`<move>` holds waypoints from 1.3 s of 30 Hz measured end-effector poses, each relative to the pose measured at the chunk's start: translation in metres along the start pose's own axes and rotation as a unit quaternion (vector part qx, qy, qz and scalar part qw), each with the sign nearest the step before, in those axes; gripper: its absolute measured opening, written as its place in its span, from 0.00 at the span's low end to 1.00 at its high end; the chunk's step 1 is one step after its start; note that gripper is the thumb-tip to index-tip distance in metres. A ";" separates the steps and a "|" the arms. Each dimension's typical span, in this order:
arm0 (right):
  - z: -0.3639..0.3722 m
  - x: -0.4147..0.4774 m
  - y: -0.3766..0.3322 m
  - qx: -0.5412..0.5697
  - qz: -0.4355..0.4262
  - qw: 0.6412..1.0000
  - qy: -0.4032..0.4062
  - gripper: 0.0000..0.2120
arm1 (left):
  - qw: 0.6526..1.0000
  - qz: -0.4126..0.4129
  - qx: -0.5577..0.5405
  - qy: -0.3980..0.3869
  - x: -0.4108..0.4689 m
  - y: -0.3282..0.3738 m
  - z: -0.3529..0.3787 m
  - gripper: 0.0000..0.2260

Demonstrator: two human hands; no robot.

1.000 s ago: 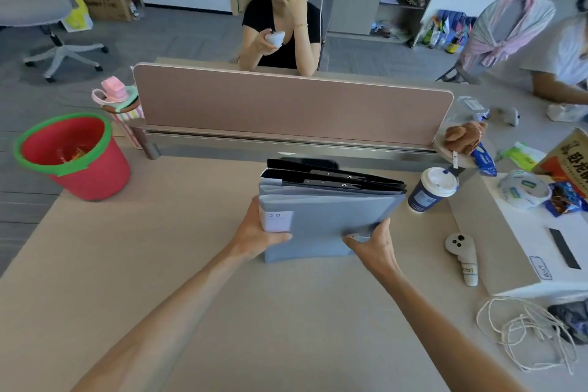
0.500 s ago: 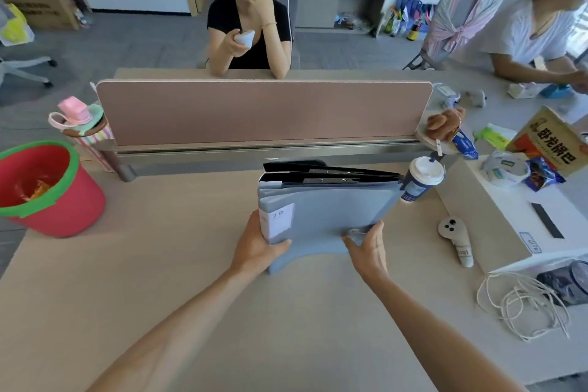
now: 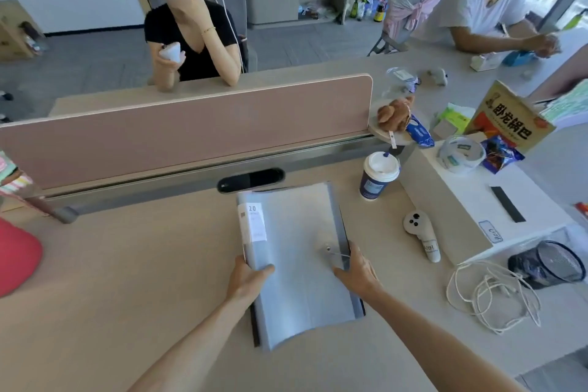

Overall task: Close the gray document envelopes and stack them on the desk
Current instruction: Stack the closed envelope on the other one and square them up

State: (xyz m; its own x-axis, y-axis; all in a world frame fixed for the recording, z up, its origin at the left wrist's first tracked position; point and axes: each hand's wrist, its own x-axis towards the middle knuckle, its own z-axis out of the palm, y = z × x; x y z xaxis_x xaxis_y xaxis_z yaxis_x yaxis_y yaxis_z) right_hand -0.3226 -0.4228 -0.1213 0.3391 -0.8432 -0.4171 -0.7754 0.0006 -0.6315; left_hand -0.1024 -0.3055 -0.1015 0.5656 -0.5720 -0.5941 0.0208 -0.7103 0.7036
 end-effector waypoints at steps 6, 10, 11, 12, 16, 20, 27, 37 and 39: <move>-0.036 0.046 0.027 0.005 0.044 0.998 -0.040 0.27 | 0.999 -0.052 0.001 -0.010 0.018 0.022 0.054 0.19; -0.049 0.078 0.037 -0.003 0.060 0.997 -0.048 0.24 | 0.997 -0.068 0.001 0.023 0.036 0.041 0.082 0.18; -0.052 0.084 0.039 -0.004 0.058 0.997 -0.050 0.23 | 0.997 -0.066 0.002 0.030 0.040 0.046 0.087 0.18; -0.054 0.090 0.041 -0.004 0.055 0.997 -0.053 0.22 | 0.997 -0.063 0.004 0.035 0.044 0.049 0.090 0.19; -0.064 0.106 0.048 -0.014 0.044 0.998 -0.042 0.21 | 0.997 -0.060 0.034 0.047 0.055 0.061 0.100 0.24; -0.072 0.112 0.052 -0.034 0.042 0.998 -0.023 0.20 | 0.993 -0.060 0.088 0.041 0.058 0.070 0.108 0.25; -0.074 0.110 0.058 -0.088 0.003 0.996 0.018 0.20 | 0.989 -0.046 0.128 0.049 0.053 0.076 0.117 0.30; -0.083 0.111 0.057 -0.064 0.024 0.998 -0.008 0.22 | 0.995 -0.018 0.097 0.025 0.047 0.088 0.116 0.32; -0.085 0.110 0.055 -0.078 0.023 0.997 -0.015 0.22 | 0.996 -0.007 0.087 0.018 0.043 0.089 0.113 0.29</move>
State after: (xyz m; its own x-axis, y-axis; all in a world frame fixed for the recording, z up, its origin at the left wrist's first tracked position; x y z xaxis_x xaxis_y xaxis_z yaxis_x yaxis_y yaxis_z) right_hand -0.3733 -0.5607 -0.1467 0.3150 -0.8280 -0.4640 -0.8635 -0.0471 -0.5022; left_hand -0.1696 -0.4396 -0.1092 0.5957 -0.5488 -0.5865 -0.1132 -0.7803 0.6151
